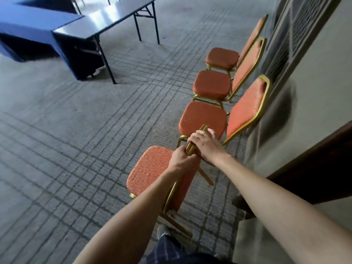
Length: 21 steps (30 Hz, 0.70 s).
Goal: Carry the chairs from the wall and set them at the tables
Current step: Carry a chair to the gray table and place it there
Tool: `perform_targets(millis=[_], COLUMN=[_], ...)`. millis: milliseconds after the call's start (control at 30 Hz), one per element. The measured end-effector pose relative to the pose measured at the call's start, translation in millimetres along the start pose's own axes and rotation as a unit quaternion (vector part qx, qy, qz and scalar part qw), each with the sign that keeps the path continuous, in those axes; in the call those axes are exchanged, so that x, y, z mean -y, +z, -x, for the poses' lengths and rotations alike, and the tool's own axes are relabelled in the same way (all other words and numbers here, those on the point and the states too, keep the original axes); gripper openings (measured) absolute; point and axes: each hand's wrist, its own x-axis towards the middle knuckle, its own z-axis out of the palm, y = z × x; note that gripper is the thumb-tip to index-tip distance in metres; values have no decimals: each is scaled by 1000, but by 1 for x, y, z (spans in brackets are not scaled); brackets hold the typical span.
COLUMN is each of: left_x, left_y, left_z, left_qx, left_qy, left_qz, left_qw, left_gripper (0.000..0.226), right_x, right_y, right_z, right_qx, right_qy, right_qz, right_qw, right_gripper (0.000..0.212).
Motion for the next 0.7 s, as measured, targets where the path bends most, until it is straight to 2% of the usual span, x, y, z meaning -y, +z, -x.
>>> perform_targets(millis=[133, 233, 267, 367, 467, 533, 700], left_x=[14, 25, 30, 41, 47, 48, 49], left_y=[-64, -102, -116, -152, -177, -189, -227], left_z=[-24, -44, -51, -73, -89, -96, -132], left_qx=[-86, -154, -175, -246, -307, -321, -289], left_qy=[-11, -2, 0, 22, 24, -10, -55], left_qz=[-60, -108, -121, -175, -227, -234, -285], left_qw=[994, 982, 977, 953, 924, 918, 912], left_gripper=[31, 33, 35, 37, 31, 27, 36], right_x=[32, 57, 67, 90, 103, 110, 112], right_y=[-4, -7, -9, -19, -25, -26, -21], right_z=[-73, -118, -134, -179, -221, -243, -294], right_qx=[-32, -67, -67, -48, -47, -52, -69], right_qy=[-32, -43, -48, -53, -63, -76, -119], right_qz=[27, 14, 21, 52, 55, 55, 38], right_qw=[999, 997, 996, 996, 995, 994, 990], right_gripper=[34, 33, 29, 38, 38, 33, 35])
